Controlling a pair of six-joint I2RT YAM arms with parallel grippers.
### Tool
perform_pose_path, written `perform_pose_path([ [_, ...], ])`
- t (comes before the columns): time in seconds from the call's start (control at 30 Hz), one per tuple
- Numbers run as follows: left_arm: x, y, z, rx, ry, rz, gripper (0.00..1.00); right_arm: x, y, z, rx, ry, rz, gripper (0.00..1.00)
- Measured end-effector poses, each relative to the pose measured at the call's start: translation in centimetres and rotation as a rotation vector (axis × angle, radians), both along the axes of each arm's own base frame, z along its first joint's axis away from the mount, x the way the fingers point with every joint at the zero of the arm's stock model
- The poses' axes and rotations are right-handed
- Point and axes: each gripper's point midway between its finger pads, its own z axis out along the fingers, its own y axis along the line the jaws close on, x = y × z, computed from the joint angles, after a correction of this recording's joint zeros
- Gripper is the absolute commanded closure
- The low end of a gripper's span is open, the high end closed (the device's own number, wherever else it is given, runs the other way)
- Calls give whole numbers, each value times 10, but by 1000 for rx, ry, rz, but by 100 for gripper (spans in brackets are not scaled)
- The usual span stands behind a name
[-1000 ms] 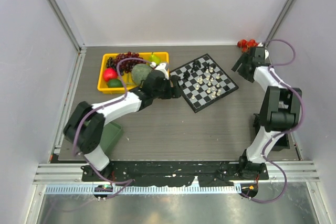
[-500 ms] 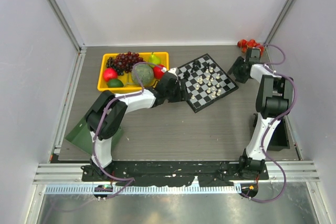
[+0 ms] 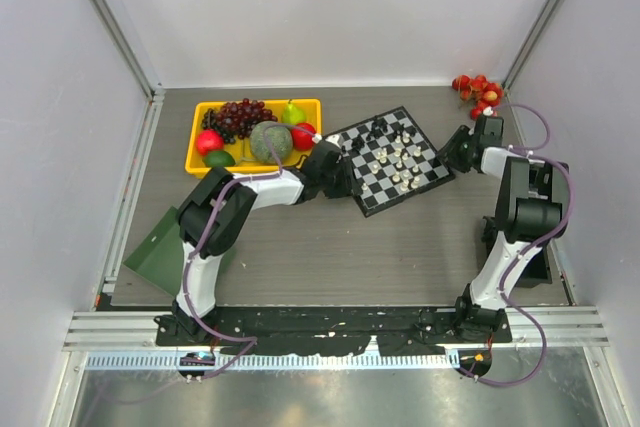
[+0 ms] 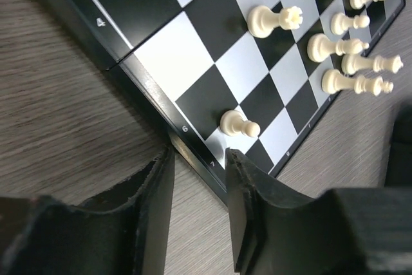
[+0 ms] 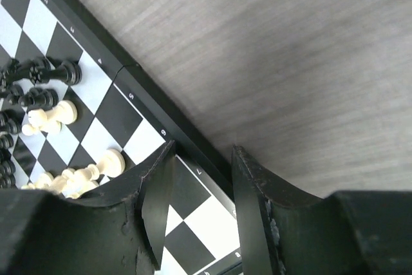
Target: Set up the chess pieces on the board
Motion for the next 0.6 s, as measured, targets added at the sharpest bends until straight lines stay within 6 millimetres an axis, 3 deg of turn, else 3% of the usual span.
perform_pose_path([
  [0.37,-7,10,-4,23,5,-20,67,-72,-5,-1,-26,-21,-48,55],
  [0.6,-45,17,-5,51,10,-57,68,-104,4,-1,-58,-12,-40,53],
])
